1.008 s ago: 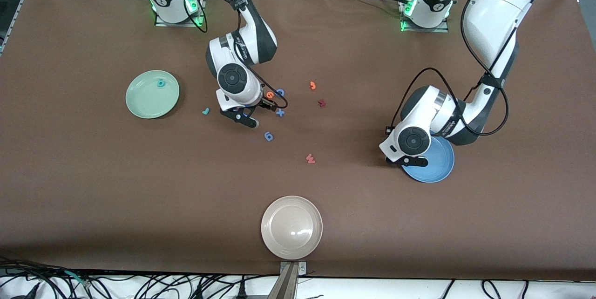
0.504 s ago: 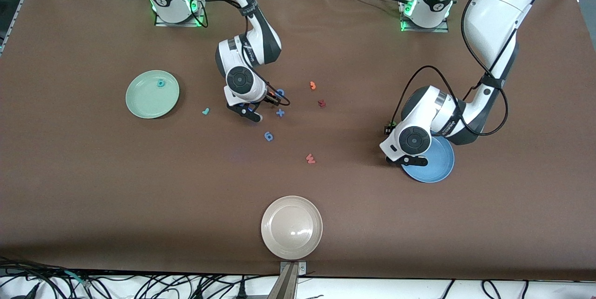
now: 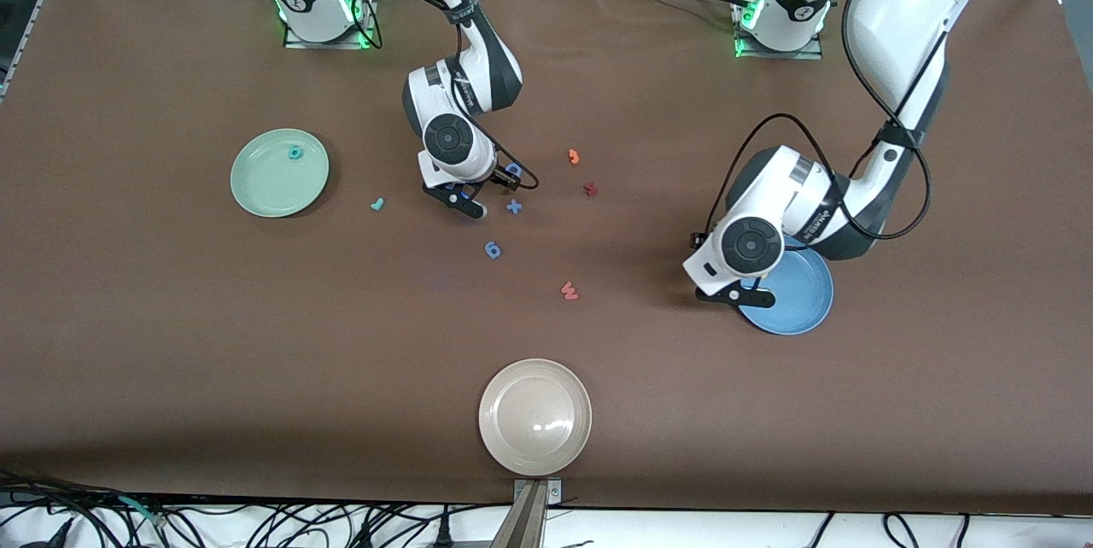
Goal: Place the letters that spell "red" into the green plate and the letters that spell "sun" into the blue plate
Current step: 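Lower the right gripper to the orange e while the left gripper hovers by green u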
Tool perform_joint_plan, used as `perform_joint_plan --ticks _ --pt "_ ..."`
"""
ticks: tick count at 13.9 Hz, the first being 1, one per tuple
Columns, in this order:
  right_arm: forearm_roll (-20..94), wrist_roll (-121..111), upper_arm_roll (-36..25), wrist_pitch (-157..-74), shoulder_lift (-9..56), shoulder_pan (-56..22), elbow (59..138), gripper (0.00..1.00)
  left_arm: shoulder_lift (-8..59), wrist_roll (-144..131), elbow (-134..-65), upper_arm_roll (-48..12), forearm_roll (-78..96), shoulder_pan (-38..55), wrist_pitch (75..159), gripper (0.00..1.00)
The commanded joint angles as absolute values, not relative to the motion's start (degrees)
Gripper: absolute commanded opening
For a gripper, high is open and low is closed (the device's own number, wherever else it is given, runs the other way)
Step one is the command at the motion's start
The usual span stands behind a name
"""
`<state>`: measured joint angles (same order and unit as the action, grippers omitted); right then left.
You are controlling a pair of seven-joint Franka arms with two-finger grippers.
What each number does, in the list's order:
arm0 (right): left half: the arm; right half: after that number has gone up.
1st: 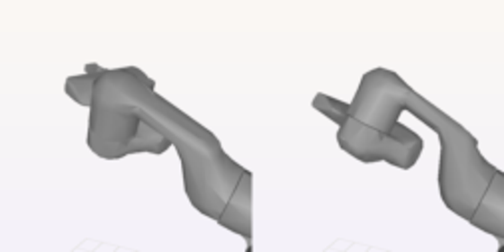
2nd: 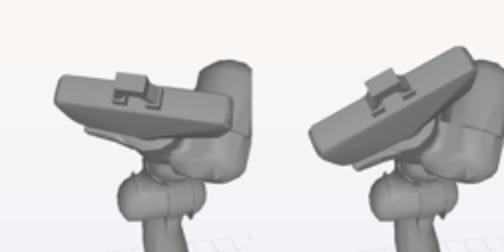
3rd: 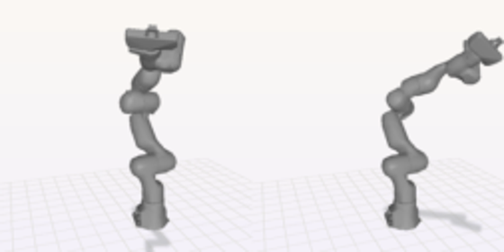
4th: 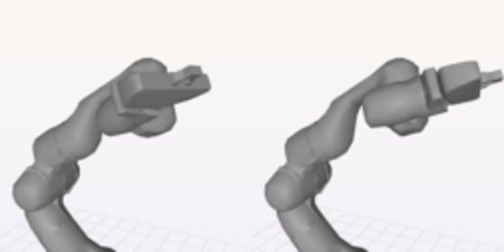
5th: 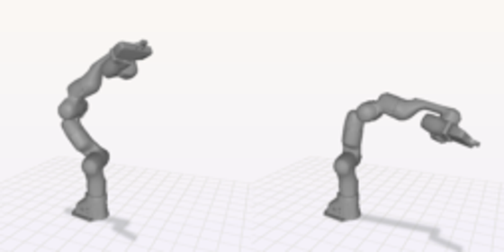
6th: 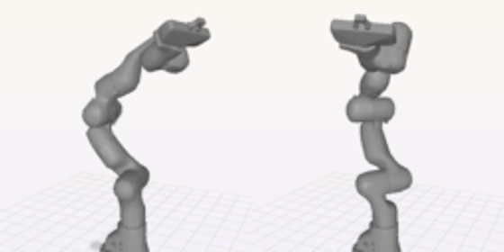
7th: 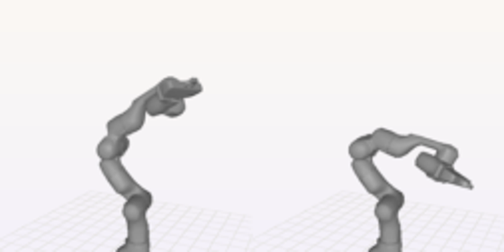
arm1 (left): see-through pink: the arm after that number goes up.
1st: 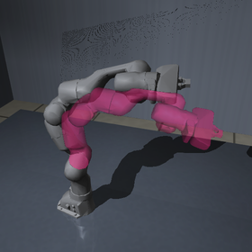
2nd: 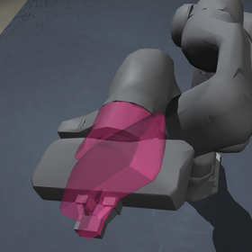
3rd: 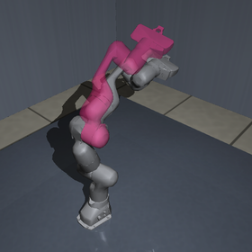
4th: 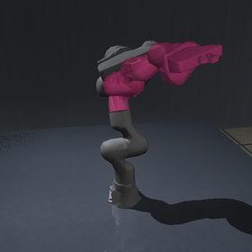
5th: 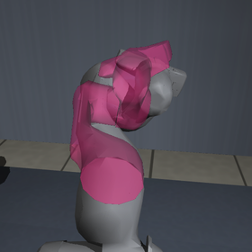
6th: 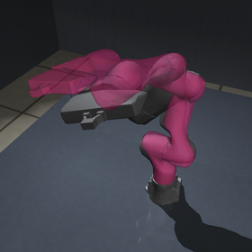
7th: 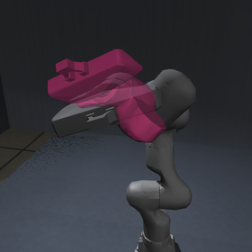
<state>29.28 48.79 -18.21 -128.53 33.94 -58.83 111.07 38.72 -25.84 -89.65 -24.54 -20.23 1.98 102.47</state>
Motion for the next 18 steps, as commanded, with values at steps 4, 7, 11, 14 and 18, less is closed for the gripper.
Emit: perform_joint_plan --ticks 4,7,11,14,18 --pt "30.76 49.04 -18.46 -130.25 33.4 -59.5 112.85 0.81 35.6 -25.14 -88.42 -27.32 -18.28 1.94 101.95 1.0" --pt "30.76 49.04 -18.37 -130.34 33.4 -59.5 112.94 0.65 34.9 -24.96 -88.24 -27.77 -18.19 1.41 102.22 1.0" --pt "30.76 49.04 -18.37 -130.6 33.31 -59.68 112.94 0.65 30.33 -25.31 -91.22 -27.86 -15.03 -1.49 99.06 1.0" --pt "30.76 49.65 -18.37 -130.78 33.4 -60.03 113.03 0.65 28.3 -27.24 -95.26 -27.86 -14.85 -3.41 99.05 1.0" --pt "31.11 50.27 -18.37 -131.4 33.31 -60.12 112.94 0.65 29.09 -30.92 -97.2 -27.86 -12.05 -4.49 103.52 1.0"
